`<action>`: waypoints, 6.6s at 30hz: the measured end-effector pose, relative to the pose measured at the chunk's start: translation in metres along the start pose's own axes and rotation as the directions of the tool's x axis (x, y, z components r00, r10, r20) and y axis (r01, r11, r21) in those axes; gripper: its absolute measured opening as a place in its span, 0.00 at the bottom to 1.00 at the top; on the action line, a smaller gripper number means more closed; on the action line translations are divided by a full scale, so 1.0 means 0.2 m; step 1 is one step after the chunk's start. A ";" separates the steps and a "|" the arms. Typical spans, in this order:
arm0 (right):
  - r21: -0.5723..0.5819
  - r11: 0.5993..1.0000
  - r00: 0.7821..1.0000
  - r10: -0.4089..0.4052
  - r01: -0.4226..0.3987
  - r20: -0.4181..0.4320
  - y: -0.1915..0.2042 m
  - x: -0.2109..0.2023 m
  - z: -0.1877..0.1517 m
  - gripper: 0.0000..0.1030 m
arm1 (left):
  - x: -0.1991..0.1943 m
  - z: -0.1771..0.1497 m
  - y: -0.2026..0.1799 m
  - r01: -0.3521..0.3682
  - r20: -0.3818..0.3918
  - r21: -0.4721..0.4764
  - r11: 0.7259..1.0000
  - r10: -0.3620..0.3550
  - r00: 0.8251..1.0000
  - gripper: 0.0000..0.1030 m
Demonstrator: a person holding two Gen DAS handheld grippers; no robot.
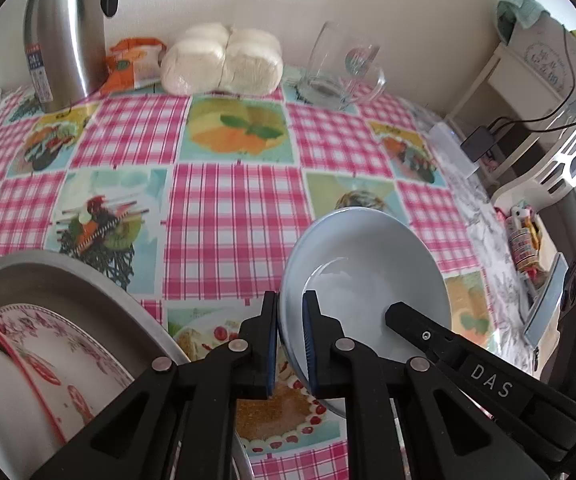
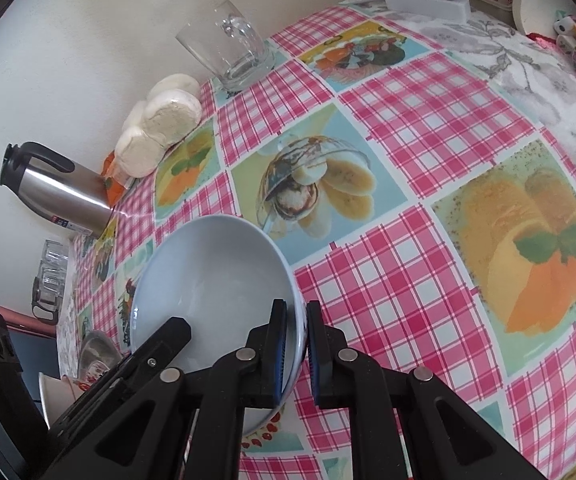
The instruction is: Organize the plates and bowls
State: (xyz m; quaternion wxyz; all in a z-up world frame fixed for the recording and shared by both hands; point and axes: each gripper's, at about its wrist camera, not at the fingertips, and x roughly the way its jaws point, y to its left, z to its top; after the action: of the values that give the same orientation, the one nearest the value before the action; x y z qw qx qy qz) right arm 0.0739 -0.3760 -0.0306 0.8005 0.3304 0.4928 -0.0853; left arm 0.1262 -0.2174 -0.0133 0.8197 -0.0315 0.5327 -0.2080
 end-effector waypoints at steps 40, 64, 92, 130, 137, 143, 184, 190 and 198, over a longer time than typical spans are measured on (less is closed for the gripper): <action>-0.252 0.954 0.943 0.226 -0.163 0.244 0.74 -0.74 -0.23 0.11 | -1.04 -0.02 0.35 0.172 0.386 -0.084 0.981 -0.127 0.914 0.12; -0.370 0.918 0.975 0.195 -0.144 0.106 1.06 -0.54 -0.49 0.12 | -1.10 -0.20 0.74 0.123 0.334 -0.246 0.962 -0.035 0.942 0.12; -0.372 0.928 0.999 0.033 -0.037 -0.017 1.00 -0.24 -0.59 0.15 | -0.85 -0.28 0.85 0.081 0.169 -0.332 0.940 -0.025 0.985 0.12; -0.337 0.941 0.999 0.039 -0.025 0.032 0.91 -0.32 -0.49 0.29 | -0.86 -0.28 0.87 0.108 0.200 -0.341 0.934 -0.040 0.979 0.11; -0.341 0.937 0.997 0.071 -0.073 -0.017 0.90 -0.26 -0.50 0.20 | -0.91 -0.27 0.84 0.099 0.221 -0.325 0.940 -0.027 0.975 0.11; -0.352 0.933 0.998 0.064 -0.070 -0.029 0.92 -0.24 -0.52 0.20 | -0.90 -0.27 0.85 0.106 0.223 -0.336 0.936 -0.030 0.974 0.11; -0.490 0.860 0.982 -0.055 0.140 0.183 0.85 -0.44 -0.59 1.00 | -0.92 -0.36 0.86 -0.302 0.163 -0.361 0.882 0.379 0.911 0.94; -0.501 0.852 0.979 -0.062 0.154 0.194 0.81 -0.47 -0.63 1.00 | -0.95 -0.40 0.83 -0.306 0.174 -0.344 0.888 0.381 0.908 0.94; -0.501 0.850 0.981 -0.086 0.164 0.174 0.73 -0.44 -0.69 1.00 | -1.00 -0.46 0.79 -0.279 0.196 -0.323 0.904 0.352 0.915 0.94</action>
State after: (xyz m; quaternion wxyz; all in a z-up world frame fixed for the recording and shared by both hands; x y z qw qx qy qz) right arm -0.0045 -0.1962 0.0681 0.8858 0.0656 0.4585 -0.0270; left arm 0.0235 0.0162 0.0753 0.8895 -0.0894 0.4479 0.0140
